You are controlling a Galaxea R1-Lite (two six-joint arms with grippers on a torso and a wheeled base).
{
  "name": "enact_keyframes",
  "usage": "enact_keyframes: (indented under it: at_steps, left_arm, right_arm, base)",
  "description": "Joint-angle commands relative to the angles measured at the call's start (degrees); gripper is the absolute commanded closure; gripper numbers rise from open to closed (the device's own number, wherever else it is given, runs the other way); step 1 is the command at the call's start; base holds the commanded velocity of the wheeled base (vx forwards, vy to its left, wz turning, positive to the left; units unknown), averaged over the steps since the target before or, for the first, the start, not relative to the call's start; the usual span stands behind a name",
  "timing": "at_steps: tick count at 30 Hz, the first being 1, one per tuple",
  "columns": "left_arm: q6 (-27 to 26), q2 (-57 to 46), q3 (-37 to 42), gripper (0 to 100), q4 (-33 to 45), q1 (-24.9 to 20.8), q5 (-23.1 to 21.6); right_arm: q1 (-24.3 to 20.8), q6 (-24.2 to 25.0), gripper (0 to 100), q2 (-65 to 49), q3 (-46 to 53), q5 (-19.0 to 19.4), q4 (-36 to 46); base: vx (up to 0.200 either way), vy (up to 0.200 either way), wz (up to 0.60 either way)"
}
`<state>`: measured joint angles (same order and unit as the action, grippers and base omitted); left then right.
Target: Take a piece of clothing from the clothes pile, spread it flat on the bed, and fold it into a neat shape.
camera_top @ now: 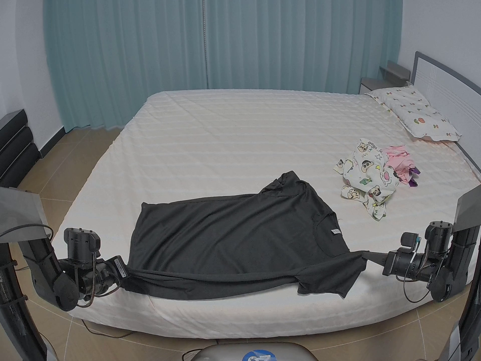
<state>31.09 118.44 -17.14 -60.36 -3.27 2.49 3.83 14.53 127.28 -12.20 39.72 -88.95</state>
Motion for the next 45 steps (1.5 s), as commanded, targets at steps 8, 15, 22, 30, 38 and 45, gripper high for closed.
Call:
enact_keyframes:
  at_steps: [8,15,22,30,38,45]
  left_arm:
    - [0.03,-1.73,-0.09,100,-0.03,0.54,0.06]
    - [1.52,-1.2,-2.2,100,-0.03,0.54,0.15]
    - [2.31,-1.37,-4.66,100,0.06,0.54,0.15]
    - [3.28,1.88,-6.94,100,0.5,1.16,0.06]
    - [3.37,8.21,-12.74,100,0.59,1.51,0.06]
    - [4.33,11.99,-17.4,100,2.0,1.51,0.06]
  right_arm:
    - [-2.6,-0.03,100,-2.3,0.86,0.01,-0.87]
    - [-3.04,0.06,100,-1.16,-0.63,-0.17,-0.87]
    - [-2.95,2.08,100,-0.37,-3.53,-0.43,-0.78]
    - [-3.39,4.28,100,1.04,-7.84,-0.52,3.61]
    - [-3.48,5.77,100,3.41,-14.08,-2.36,8.8]
    - [-4.88,7.18,100,7.28,-18.38,-5.79,8.97]
  base:
    - [0.0,0.0,0.0]
    - [0.0,0.0,0.0]
    - [0.0,0.0,0.0]
    - [0.0,0.0,0.0]
    - [0.0,0.0,0.0]
    - [0.0,0.0,0.0]
